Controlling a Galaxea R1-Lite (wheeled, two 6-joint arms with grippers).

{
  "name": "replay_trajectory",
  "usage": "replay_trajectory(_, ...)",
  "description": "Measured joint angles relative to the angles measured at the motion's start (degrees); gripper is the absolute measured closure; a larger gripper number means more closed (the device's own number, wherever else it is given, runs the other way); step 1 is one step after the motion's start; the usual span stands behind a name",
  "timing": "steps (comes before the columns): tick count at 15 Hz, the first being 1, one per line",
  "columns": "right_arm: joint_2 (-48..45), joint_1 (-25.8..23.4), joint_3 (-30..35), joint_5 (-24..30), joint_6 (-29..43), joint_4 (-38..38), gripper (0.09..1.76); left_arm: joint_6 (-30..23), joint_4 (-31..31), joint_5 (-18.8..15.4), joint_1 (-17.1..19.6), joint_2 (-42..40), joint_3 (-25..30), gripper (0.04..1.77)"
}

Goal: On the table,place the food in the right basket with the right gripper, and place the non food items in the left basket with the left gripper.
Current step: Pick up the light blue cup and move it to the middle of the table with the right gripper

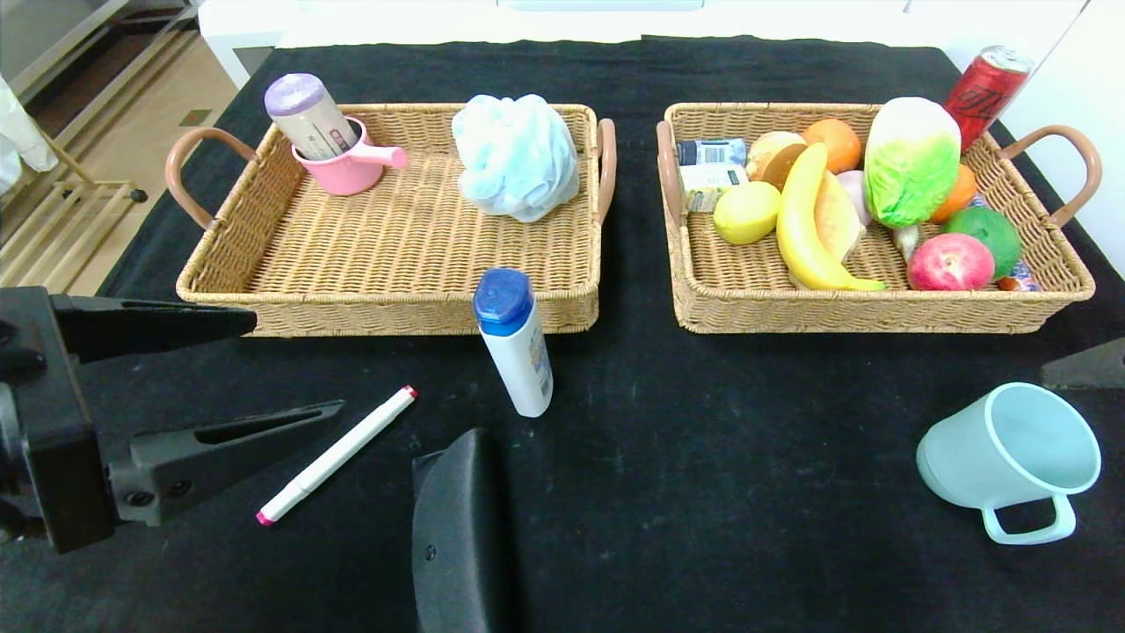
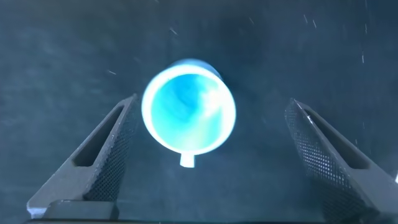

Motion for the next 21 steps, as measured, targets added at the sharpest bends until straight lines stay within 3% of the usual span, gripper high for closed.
replay_trajectory(9, -0.1, -6.9, 8.9, 5.0, -0.3, -1.0, 0.15, 0.1, 0.0, 0.0, -0.2, 0.0, 0.1, 0.09)
replay_trajectory(15, 3.0, -7.9, 15.5, 5.5, -0.2, -11.2, 0.14, 0.1, 0.0, 0.0, -0.2, 0.0, 0.1, 0.09)
replay_trajectory(21, 7.7, -8.9, 17.1, 5.3, -0.2, -14.3, 0.14, 0.1, 0.0, 0.0, -0.2, 0.0, 0.1, 0.09)
